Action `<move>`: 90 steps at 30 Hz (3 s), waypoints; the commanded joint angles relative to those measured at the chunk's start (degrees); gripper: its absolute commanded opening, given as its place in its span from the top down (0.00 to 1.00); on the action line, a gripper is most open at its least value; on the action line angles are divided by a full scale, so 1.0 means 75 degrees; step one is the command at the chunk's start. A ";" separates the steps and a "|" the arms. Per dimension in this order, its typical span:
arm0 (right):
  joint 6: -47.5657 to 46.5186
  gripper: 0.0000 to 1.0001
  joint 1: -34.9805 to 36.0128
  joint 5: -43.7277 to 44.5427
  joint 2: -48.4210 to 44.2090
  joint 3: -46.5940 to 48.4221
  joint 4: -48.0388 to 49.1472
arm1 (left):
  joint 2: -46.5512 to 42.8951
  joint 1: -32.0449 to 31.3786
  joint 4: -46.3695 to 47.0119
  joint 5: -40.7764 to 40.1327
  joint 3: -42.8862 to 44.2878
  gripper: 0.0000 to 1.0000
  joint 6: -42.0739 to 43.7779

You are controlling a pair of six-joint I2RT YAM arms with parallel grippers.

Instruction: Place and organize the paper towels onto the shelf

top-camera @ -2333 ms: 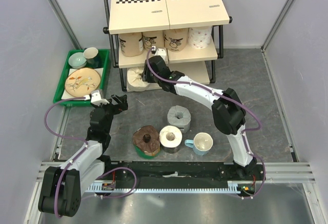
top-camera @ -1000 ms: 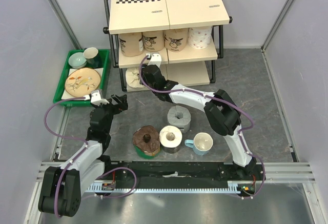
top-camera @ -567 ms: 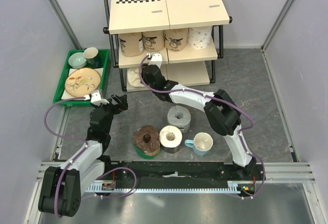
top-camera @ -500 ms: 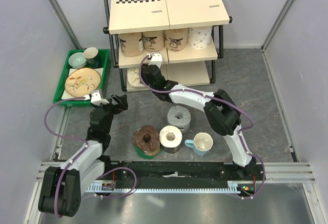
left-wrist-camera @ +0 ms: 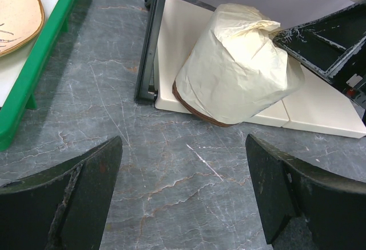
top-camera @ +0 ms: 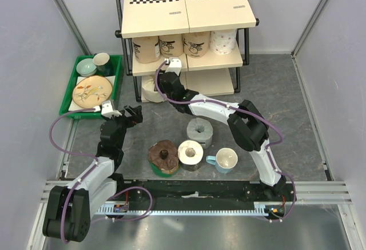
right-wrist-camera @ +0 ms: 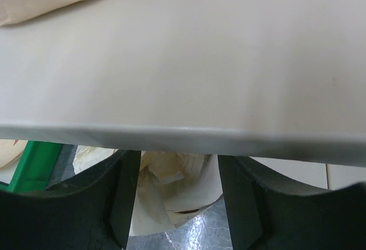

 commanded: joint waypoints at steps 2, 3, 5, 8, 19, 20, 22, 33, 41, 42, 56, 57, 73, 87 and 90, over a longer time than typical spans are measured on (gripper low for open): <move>-0.0029 0.36 0.0051 0.0078 -0.0440 -0.0503 0.0584 | -0.0026 0.0002 0.0354 0.0003 -0.0063 0.05 -0.0191; -0.0018 0.36 0.0063 0.0020 -0.0661 -0.0643 0.0667 | -0.0026 0.0002 0.0354 0.0003 -0.0063 0.05 -0.0191; -0.0041 0.36 0.0086 -0.0109 -0.1071 -0.1146 0.0993 | -0.0038 0.0002 0.0354 0.0003 -0.0063 0.05 -0.0191; -0.0111 0.35 0.0121 -0.0261 -0.1668 -0.1756 0.1229 | -0.0026 0.0002 0.0354 0.0038 -0.0063 0.05 -0.0203; -0.0229 0.32 0.0145 -0.0367 -0.3814 -0.3500 0.1231 | 0.0044 0.0002 0.0471 0.0378 -0.0051 0.05 -0.0191; -0.0170 0.32 0.0157 -0.0356 -0.4338 -0.3747 0.1079 | 0.0079 0.0002 0.0483 0.0518 -0.0028 0.05 -0.0179; 0.0087 0.32 0.0192 -0.0367 -0.4973 -0.4669 0.0891 | 0.0219 -0.0010 0.0542 0.0694 0.0019 0.06 -0.0086; 0.1763 0.33 0.0508 0.0195 -1.0305 -0.7944 -0.1672 | 0.0864 -0.0488 0.0272 0.1633 0.0945 0.08 -0.0086; 0.1775 0.33 0.0532 0.0488 -1.1714 -0.7793 -0.3082 | 0.1952 -0.2223 -0.0254 0.0006 0.1870 0.09 0.0676; 0.1787 0.33 0.0532 0.0488 -1.1772 -0.7862 -0.3106 | 0.2047 -0.2468 -0.0313 -0.0217 0.1952 0.09 0.0757; 0.2022 0.32 0.0520 0.0605 -1.2359 -0.8133 -0.3352 | 0.3337 -0.2881 -0.0372 -0.1812 0.2843 0.10 0.0957; 0.2010 0.32 0.0532 0.0594 -1.2359 -0.8133 -0.3352 | 0.3395 -0.2916 -0.0384 -0.2033 0.2890 0.10 0.0969; 0.1834 0.31 0.0520 0.0605 -1.2604 -0.8413 -0.3106 | 0.4790 -0.2986 -0.0173 -0.3195 0.3734 0.12 0.1110; 0.1904 0.30 0.0532 0.0582 -1.2722 -0.8578 -0.3165 | 0.5645 -0.2986 -0.0056 -0.3805 0.4425 0.12 0.1391; 0.1928 0.30 0.0520 0.0559 -1.2734 -0.8578 -0.3188 | 0.5809 -0.2975 -0.0032 -0.3910 0.4566 0.12 0.1473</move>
